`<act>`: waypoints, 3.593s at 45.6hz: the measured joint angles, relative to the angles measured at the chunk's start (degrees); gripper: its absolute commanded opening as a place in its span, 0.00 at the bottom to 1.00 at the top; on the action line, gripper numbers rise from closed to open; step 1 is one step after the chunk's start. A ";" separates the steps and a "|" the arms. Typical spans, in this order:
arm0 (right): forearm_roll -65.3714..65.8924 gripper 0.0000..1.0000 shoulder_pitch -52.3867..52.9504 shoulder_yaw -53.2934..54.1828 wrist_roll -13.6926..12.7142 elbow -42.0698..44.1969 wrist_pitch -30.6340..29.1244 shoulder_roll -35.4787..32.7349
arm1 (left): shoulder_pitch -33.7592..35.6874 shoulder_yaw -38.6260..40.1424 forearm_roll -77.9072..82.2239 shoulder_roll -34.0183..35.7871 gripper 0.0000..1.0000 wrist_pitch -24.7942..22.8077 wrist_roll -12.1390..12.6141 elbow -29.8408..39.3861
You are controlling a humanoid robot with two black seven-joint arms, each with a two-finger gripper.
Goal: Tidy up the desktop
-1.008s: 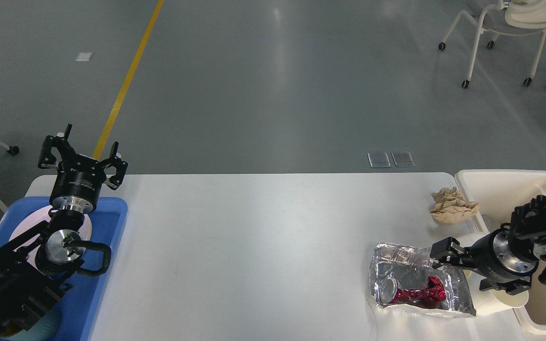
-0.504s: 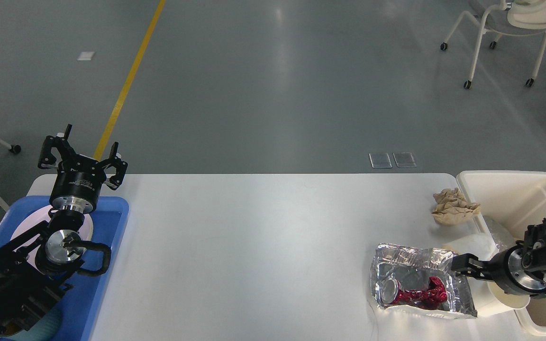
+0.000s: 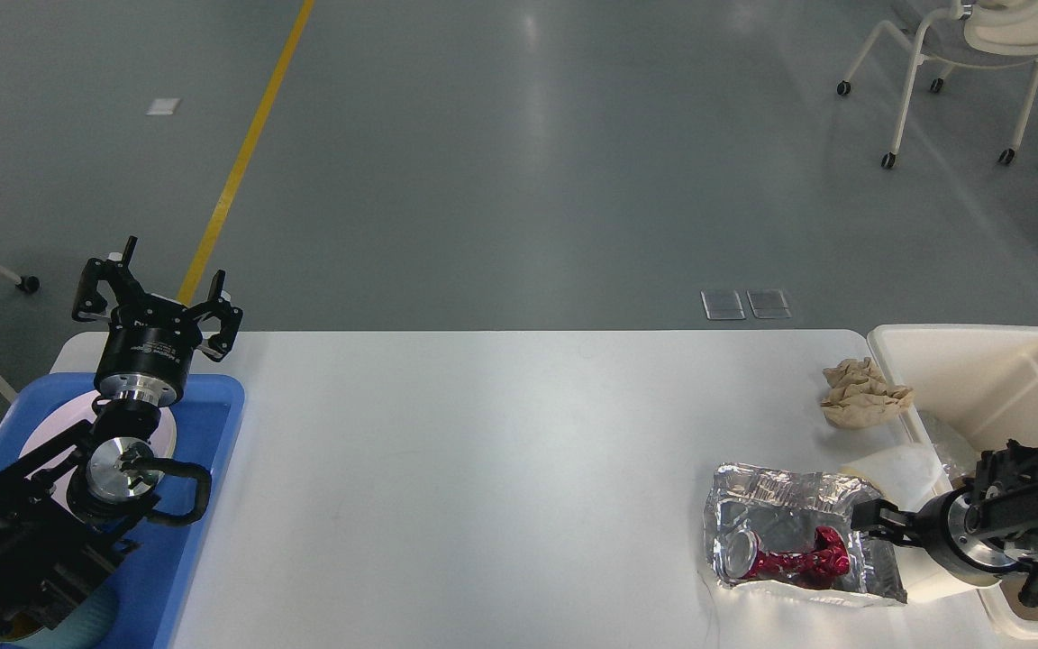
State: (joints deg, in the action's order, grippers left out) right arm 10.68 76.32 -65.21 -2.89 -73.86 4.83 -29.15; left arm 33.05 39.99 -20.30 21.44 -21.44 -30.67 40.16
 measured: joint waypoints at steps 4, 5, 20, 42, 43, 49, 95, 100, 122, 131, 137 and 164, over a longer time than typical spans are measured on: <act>-0.11 0.56 -0.76 0.02 0.42 0.18 0.08 0.39 | 0.00 0.00 0.00 0.00 0.97 0.00 0.00 0.00; -0.12 0.48 -0.99 0.02 0.47 0.19 0.11 0.46 | 0.00 0.00 0.00 0.00 0.97 0.00 0.00 0.00; -0.55 0.00 -3.05 0.04 0.54 1.15 2.18 1.26 | 0.00 0.00 0.00 0.00 0.97 0.00 0.00 0.00; -0.57 0.00 -2.38 0.09 0.54 0.69 3.69 0.69 | 0.00 0.00 0.00 0.00 0.97 0.00 0.00 0.01; -0.57 0.00 -2.25 0.08 0.55 0.64 3.61 0.61 | 0.00 0.00 0.00 0.00 0.97 0.00 0.00 0.01; -0.44 0.00 -1.00 -0.12 0.62 -0.12 2.97 -0.53 | 0.00 0.00 0.00 0.00 0.97 0.00 0.00 0.01; 3.64 0.00 23.21 -2.40 2.62 -10.32 -18.49 -11.89 | 0.00 0.00 0.00 0.02 0.97 0.00 0.00 0.00; 4.65 0.00 31.46 -2.45 2.62 -11.56 -26.64 -13.54 | 0.00 0.00 0.00 0.01 0.97 0.00 0.00 0.00; 4.74 0.00 57.65 -1.86 1.92 -20.64 -44.25 -6.37 | 0.02 0.00 0.00 0.01 0.97 0.00 0.00 0.00; 5.79 0.00 55.11 -5.73 1.93 -18.28 -40.64 -5.84 | 0.02 0.00 0.00 0.01 0.97 0.00 0.00 0.00; 6.63 0.00 46.01 -8.94 2.01 -11.38 -34.46 -7.09 | 0.02 0.00 0.00 0.00 0.97 0.00 0.00 0.00; -5.43 0.00 -13.12 0.33 1.90 45.86 -7.42 -6.81 | -0.01 0.00 0.00 0.01 0.97 0.00 0.00 0.01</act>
State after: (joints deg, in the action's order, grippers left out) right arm 5.25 63.19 -64.88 -0.99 -28.00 -2.59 -35.96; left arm 33.04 39.99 -20.30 21.44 -21.44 -30.67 40.17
